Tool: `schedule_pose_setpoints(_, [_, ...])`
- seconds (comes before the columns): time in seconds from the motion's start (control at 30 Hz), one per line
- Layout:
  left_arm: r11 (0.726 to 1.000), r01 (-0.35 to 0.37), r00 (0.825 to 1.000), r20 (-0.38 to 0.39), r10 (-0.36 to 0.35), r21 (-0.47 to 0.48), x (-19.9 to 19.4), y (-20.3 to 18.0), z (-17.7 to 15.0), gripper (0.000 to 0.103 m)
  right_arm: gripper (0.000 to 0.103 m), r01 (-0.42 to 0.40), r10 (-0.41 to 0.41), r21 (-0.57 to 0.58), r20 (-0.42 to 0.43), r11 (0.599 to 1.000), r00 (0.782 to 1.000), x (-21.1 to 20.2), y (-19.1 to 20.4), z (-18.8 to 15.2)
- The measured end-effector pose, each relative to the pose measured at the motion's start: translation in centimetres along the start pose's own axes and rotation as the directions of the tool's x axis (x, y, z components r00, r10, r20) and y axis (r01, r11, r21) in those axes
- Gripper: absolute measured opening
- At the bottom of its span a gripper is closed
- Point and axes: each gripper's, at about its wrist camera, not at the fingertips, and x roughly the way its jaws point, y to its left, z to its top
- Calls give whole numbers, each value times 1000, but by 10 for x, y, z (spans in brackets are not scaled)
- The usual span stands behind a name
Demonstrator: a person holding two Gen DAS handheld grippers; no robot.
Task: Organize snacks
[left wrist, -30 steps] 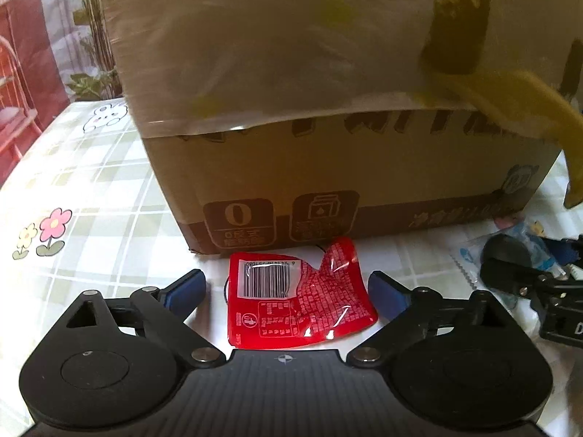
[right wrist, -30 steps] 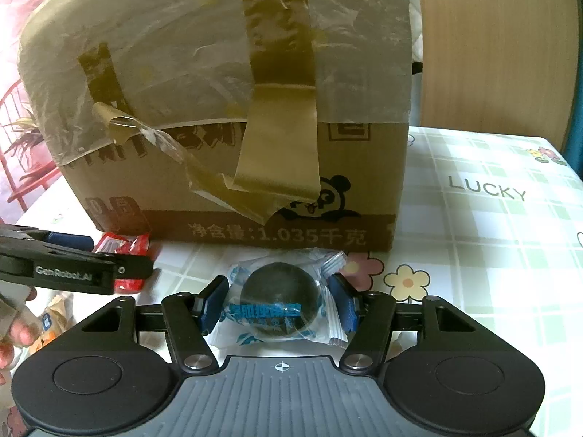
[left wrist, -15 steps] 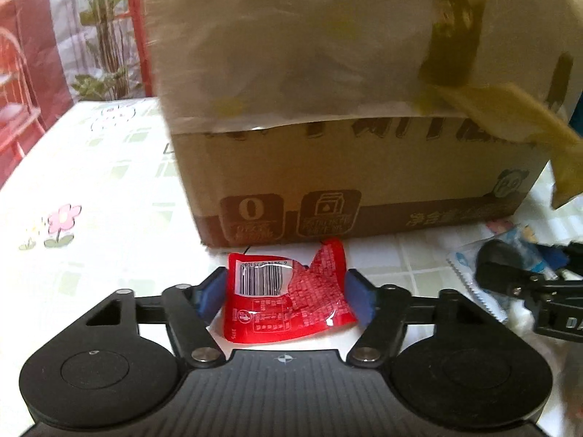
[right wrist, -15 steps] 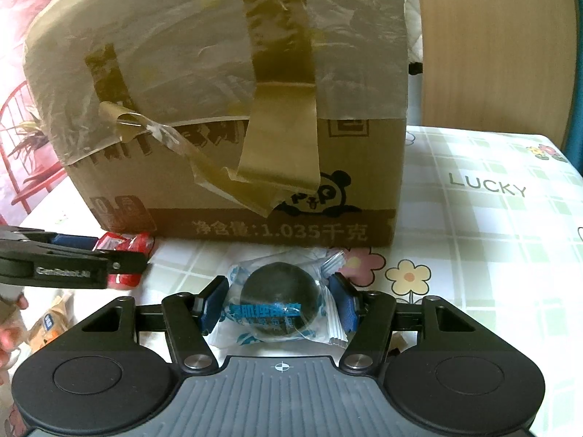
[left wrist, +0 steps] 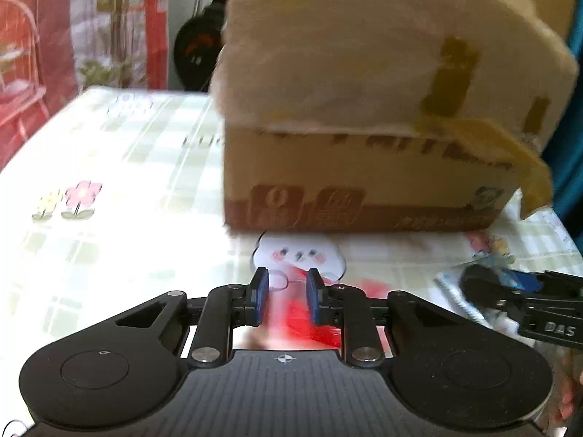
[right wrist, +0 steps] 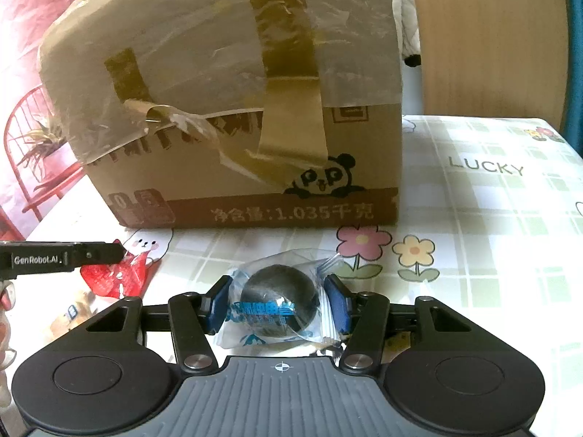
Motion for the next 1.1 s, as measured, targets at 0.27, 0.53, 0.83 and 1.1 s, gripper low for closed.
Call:
schedule_pose_setpoints(0.27, [998, 29, 1000, -6, -29, -57, -10, 26, -2, 24, 50, -10, 10, 0, 18, 1000, 1000, -10, 1, -2])
schedule_pose_setpoints(0.53, [993, 106, 994, -17, -107, -43, -21, 11, -9, 24, 50, 15, -14, -62, 15, 998, 1000, -22, 6, -6])
schedule_pose_setpoints(0.83, [974, 218, 971, -83, -222, -55, -21, -10, -24, 24, 50, 60, -72, -269, -36, 961, 997, -17, 31, -8])
schedule_pose_setpoints(1.1, [964, 248, 959, -118, -259, -97, -13, -12, -34, 24, 49, 26, -48, -300, -68, 954, 997, -25, 44, -19])
